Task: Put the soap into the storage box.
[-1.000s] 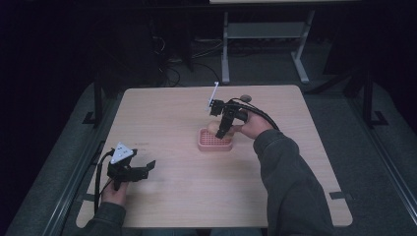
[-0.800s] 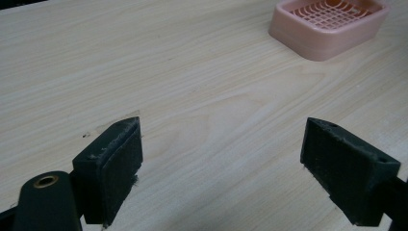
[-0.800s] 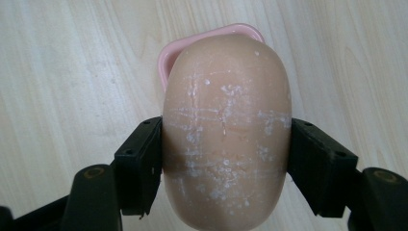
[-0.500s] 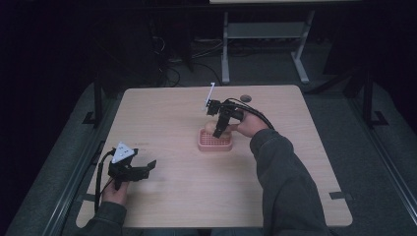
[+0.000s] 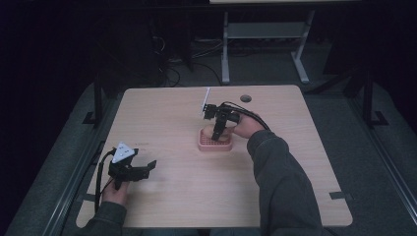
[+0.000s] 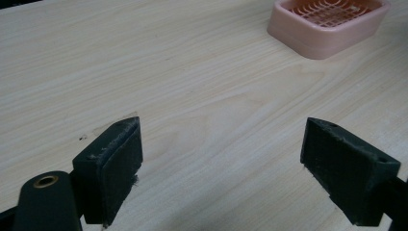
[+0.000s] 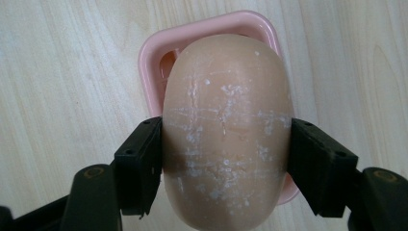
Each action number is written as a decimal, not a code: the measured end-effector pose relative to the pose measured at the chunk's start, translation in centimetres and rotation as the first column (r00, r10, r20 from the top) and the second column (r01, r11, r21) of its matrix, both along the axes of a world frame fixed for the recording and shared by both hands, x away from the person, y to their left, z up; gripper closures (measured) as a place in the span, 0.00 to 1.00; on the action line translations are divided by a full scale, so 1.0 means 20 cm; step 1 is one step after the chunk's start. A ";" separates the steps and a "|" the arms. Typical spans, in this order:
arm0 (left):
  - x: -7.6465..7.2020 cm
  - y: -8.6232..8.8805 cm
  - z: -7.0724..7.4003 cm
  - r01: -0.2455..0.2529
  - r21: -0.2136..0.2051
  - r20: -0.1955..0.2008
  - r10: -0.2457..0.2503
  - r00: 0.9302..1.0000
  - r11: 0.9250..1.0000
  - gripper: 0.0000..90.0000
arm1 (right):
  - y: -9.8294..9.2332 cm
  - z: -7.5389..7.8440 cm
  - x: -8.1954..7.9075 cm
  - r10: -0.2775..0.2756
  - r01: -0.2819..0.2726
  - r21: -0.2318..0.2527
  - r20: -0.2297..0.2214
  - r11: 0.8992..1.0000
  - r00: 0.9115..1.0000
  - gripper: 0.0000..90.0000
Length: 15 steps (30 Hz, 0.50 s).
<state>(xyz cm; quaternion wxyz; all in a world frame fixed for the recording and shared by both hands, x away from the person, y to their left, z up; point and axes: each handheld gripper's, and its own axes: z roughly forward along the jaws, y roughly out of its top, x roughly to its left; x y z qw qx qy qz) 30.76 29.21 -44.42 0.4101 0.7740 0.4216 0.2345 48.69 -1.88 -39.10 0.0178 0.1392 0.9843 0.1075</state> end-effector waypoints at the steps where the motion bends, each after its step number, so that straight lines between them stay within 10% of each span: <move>1: 0.00 0.00 0.00 0.001 0.001 -0.001 -0.001 1.000 1.000 0.16 | 0.00 0.00 0.00 0.000 0.000 0.000 -0.002 1.000 1.000 0.35; 15: 0.00 0.00 -0.01 0.002 -0.001 -0.003 -0.002 1.000 1.000 0.16 | 0.02 -0.05 0.01 0.019 -0.019 -0.023 -0.014 1.000 1.000 0.35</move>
